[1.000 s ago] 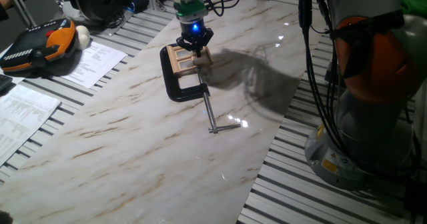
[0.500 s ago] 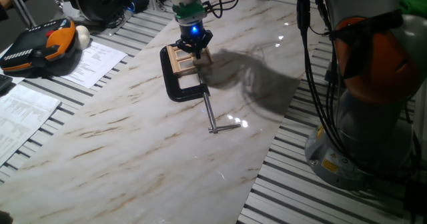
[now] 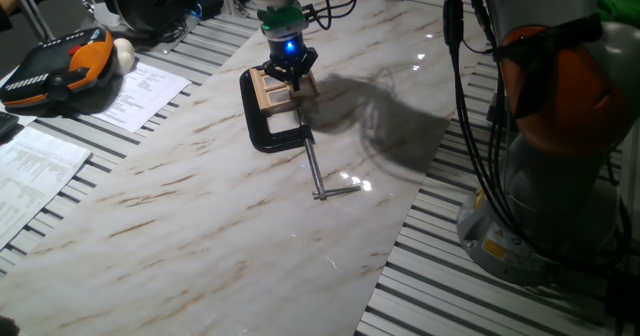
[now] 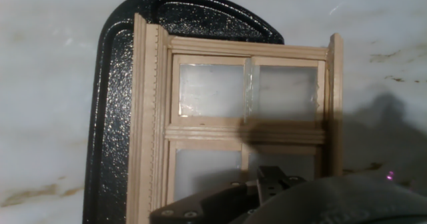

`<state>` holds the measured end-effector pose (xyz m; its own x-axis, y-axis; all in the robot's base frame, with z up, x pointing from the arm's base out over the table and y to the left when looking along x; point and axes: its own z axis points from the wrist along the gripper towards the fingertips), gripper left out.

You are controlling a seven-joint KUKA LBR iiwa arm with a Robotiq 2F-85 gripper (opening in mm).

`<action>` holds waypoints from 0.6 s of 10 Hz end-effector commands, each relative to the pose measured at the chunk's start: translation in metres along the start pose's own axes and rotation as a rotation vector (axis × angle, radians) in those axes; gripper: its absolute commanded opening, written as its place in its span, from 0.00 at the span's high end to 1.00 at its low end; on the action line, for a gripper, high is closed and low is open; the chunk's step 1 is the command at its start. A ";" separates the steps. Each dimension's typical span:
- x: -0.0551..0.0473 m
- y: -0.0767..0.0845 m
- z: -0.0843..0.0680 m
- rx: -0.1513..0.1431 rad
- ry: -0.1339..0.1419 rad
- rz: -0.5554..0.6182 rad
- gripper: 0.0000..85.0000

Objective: Open a sliding window

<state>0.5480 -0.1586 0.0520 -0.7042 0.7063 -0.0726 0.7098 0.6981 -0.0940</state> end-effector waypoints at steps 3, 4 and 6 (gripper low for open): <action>0.001 0.000 0.002 0.004 0.006 0.008 1.00; 0.001 0.001 0.002 0.003 0.007 0.009 1.00; 0.001 0.000 0.004 0.003 0.007 0.009 1.00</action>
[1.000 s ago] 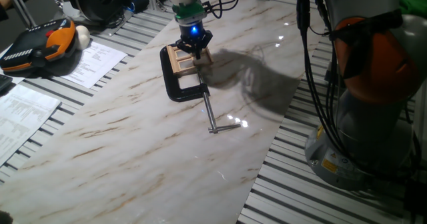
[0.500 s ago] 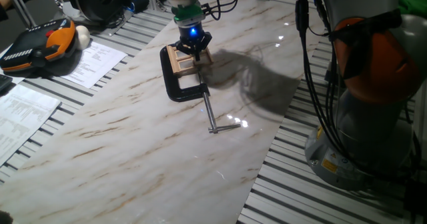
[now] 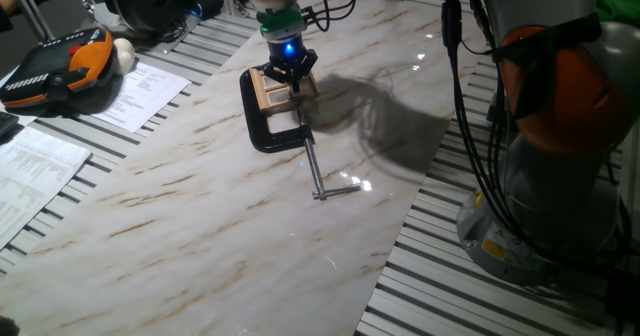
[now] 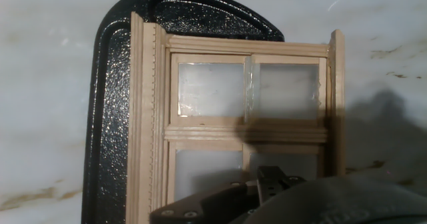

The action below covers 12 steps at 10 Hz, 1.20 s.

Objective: Open a sliding window

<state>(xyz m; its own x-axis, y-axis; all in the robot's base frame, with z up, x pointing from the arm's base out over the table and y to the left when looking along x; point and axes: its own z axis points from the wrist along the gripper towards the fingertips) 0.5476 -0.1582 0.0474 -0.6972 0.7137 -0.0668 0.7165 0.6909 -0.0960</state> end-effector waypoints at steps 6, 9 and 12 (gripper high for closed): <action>0.000 0.001 0.001 -0.005 0.003 0.001 1.00; 0.000 0.001 -0.001 0.000 -0.002 -0.006 1.00; 0.000 0.002 -0.001 -0.001 -0.003 -0.008 1.00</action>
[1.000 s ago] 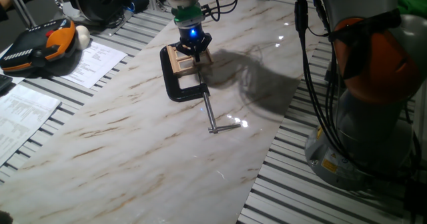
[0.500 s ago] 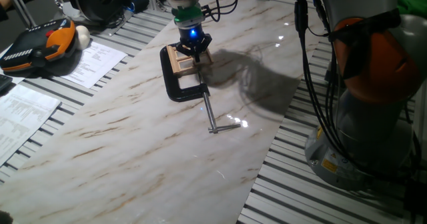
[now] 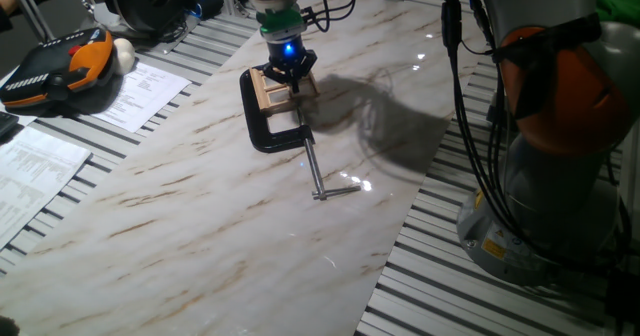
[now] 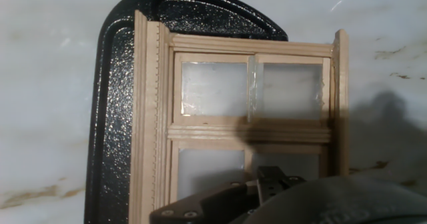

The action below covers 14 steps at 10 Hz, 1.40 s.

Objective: Open a sliding window

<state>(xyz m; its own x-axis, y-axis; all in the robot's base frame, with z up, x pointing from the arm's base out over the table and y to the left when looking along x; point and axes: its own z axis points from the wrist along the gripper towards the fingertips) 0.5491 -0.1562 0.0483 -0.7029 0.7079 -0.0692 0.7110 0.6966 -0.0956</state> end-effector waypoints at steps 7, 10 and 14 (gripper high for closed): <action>0.000 0.002 0.001 0.003 -0.001 0.000 1.00; 0.000 0.003 0.000 0.006 -0.002 -0.001 1.00; 0.000 0.003 0.000 0.013 -0.005 0.002 1.00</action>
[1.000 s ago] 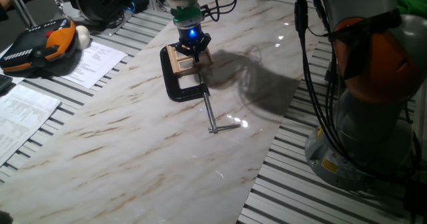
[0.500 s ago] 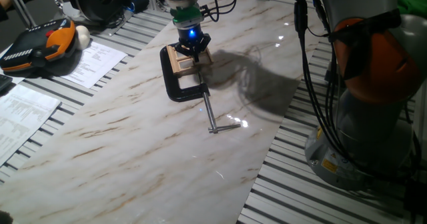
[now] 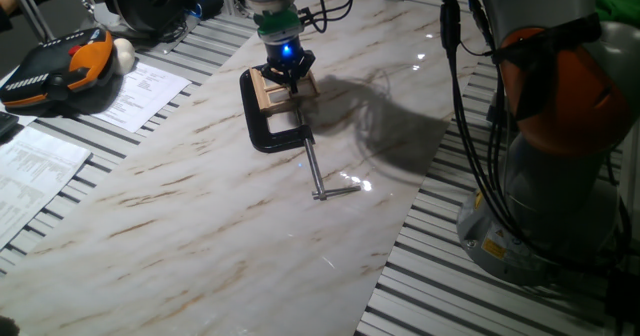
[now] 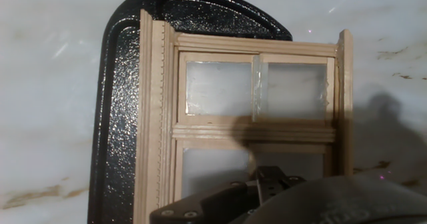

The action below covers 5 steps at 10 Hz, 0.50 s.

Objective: Open a sliding window

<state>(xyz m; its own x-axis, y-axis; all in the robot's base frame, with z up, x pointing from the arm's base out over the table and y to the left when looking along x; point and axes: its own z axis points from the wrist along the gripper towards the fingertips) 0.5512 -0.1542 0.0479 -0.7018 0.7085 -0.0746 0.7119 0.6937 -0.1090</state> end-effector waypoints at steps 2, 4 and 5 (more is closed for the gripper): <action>0.000 0.000 0.000 -0.002 0.002 0.002 1.00; 0.000 0.001 0.001 -0.003 0.005 0.002 1.00; 0.000 0.001 0.001 -0.004 0.006 0.002 1.00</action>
<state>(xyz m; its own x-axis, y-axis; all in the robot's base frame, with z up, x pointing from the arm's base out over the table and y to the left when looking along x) 0.5517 -0.1534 0.0468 -0.7005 0.7103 -0.0683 0.7131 0.6932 -0.1048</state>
